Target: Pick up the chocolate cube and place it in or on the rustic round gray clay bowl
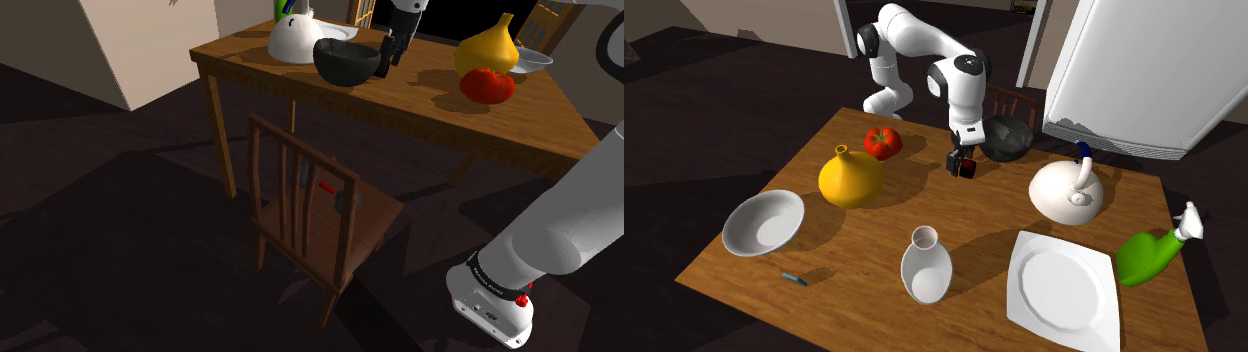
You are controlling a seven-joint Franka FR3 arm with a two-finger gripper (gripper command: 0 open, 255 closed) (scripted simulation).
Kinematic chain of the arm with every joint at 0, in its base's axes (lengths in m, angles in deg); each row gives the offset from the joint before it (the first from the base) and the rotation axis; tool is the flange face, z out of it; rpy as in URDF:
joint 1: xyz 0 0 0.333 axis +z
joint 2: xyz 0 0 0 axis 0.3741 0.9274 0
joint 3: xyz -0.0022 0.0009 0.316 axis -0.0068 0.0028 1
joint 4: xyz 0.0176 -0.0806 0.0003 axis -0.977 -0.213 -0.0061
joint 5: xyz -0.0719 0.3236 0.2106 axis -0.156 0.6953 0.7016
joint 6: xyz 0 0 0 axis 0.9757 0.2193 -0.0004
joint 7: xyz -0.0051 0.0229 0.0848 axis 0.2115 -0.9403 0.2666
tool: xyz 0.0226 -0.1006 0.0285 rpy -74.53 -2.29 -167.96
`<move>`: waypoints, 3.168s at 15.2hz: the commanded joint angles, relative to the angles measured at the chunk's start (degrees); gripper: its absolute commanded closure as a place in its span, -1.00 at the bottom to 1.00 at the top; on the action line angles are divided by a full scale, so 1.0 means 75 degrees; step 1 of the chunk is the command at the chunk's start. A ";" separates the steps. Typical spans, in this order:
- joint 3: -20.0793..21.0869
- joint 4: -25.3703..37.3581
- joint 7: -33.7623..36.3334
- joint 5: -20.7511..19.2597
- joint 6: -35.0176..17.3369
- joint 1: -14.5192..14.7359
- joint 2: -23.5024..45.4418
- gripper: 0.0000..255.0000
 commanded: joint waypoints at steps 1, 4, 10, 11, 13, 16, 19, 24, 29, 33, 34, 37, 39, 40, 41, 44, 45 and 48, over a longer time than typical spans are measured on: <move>0.0000 -0.0002 0.0000 0.0000 -0.0003 0.0000 0.0000 -1.00; 0.0000 -0.0001 0.0000 0.0000 -0.0001 0.0000 0.0000 1.00; 0.0000 -0.0001 0.0000 0.0000 -0.0001 0.0000 0.0000 1.00; 0.0000 0.0000 0.0000 0.0000 -0.0001 0.0000 0.0000 1.00; -0.0001 0.0114 0.0000 0.0002 0.0103 -0.0001 0.0010 1.00; -0.0004 0.0481 -0.0003 0.0009 0.0424 -0.0005 0.0057 1.00; -0.0008 0.0871 -0.0007 0.0020 0.0751 -0.0011 0.0121 1.00; -0.0019 0.1586 -0.0018 0.0047 0.1316 -0.0025 0.0274 1.00; -0.0034 0.2400 -0.0036 0.0089 0.1914 -0.0049 0.0493 1.00; -0.0050 0.3145 -0.0056 0.0135 0.2427 -0.0080 0.0730 1.00; -0.0054 0.3349 -0.0061 0.0149 0.2562 -0.0090 0.0799 1.00; -0.0070 0.4012 -0.0080 0.0200 0.2989 -0.0127 0.1039 1.00; -0.0081 0.4510 -0.0094 0.0242 0.3297 -0.0161 0.1232 1.00; -0.0088 0.4781 -0.0101 0.0266 0.3461 -0.0181 0.1341 1.00; -0.0094 0.5071 -0.0109 0.0293 0.3633 -0.0204 0.1461 1.00; -0.0112 0.6103 -0.0131 0.0400 0.4220 -0.0302 0.1911 1.00; -0.0114 0.6321 -0.0135 0.0424 0.4340 -0.0327 0.2011 1.00; 0.0069 0.6148 0.0420 0.0321 0.4284 0.0104 0.1879 1.00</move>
